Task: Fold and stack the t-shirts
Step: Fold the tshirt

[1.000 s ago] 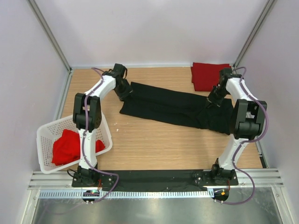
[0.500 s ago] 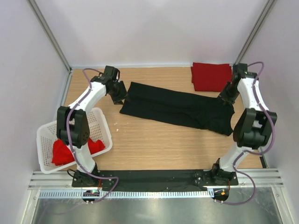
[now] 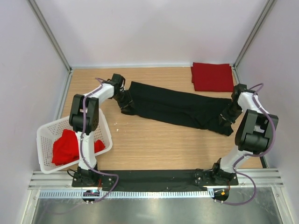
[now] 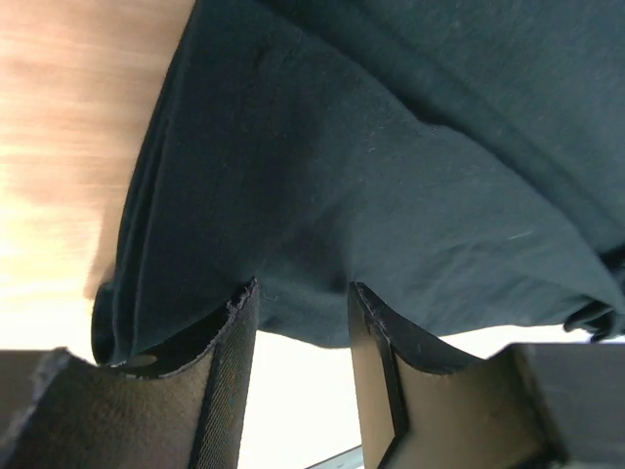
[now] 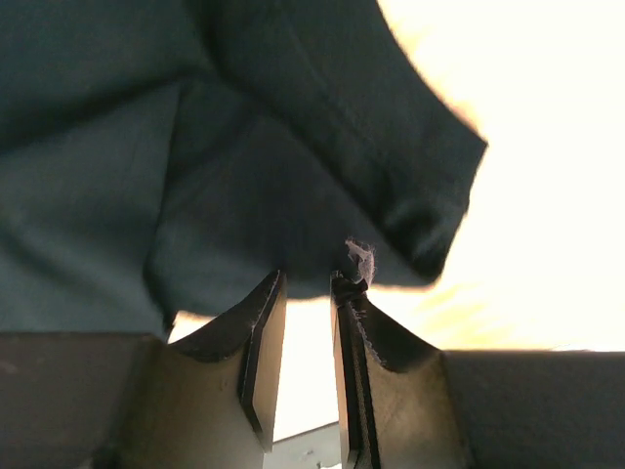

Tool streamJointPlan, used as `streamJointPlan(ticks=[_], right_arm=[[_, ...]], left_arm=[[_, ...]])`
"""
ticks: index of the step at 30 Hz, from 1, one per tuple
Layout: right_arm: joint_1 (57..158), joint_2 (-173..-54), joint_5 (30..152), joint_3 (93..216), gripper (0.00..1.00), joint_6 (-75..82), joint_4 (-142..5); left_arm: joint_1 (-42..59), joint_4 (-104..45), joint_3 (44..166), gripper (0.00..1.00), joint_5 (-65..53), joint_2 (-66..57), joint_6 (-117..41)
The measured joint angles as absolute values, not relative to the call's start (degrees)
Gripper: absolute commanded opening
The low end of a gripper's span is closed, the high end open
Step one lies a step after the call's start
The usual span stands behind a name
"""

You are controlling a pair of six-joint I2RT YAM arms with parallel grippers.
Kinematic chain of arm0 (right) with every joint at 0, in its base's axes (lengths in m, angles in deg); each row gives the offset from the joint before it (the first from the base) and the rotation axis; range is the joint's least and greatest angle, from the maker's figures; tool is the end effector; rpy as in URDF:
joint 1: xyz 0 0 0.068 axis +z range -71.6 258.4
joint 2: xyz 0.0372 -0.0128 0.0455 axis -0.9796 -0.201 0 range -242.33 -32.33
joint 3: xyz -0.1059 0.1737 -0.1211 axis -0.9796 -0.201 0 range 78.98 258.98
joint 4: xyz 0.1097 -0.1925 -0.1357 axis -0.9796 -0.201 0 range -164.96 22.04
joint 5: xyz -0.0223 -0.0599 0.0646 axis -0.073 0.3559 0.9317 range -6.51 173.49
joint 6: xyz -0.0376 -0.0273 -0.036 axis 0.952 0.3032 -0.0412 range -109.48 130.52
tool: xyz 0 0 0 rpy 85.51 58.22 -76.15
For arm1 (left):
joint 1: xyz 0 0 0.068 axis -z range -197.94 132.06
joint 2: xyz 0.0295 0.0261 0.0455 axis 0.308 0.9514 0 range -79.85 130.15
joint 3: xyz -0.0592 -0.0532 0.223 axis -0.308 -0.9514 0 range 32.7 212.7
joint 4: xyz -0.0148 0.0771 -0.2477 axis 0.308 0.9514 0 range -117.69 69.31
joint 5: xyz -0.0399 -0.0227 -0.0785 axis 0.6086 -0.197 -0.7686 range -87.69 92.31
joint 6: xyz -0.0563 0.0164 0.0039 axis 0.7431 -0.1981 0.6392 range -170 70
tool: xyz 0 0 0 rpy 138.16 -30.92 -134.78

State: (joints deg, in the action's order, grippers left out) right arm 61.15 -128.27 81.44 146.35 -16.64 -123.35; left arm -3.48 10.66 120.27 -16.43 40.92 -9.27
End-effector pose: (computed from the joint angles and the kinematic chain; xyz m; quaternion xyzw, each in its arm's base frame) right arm 0.2842 -0.0900 0.1593 0.3783 0.9240 -0.0132 0.0540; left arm 0.3922 -0.1153 0.1168 -0.1959 0.9543 -0.2157 0.0658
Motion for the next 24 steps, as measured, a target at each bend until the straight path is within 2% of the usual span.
streamJointPlan(ticks=[9, 16, 24], right_arm=[[60.6, -135.4, 73.9, 145.9, 0.36, -18.0, -120.8], [56.8, -135.0, 69.8, 143.2, 0.36, -18.3, -121.1], [57.1, -131.9, 68.9, 141.4, 0.37, -16.9, -122.6]], left_arm=[[-3.5, 15.7, 128.0, 0.40, -18.0, 46.2, -8.2], [-3.7, 15.6, 127.5, 0.39, -17.2, 45.9, -8.3], [-3.8, 15.6, 122.4, 0.38, -15.3, 42.1, -10.2]])
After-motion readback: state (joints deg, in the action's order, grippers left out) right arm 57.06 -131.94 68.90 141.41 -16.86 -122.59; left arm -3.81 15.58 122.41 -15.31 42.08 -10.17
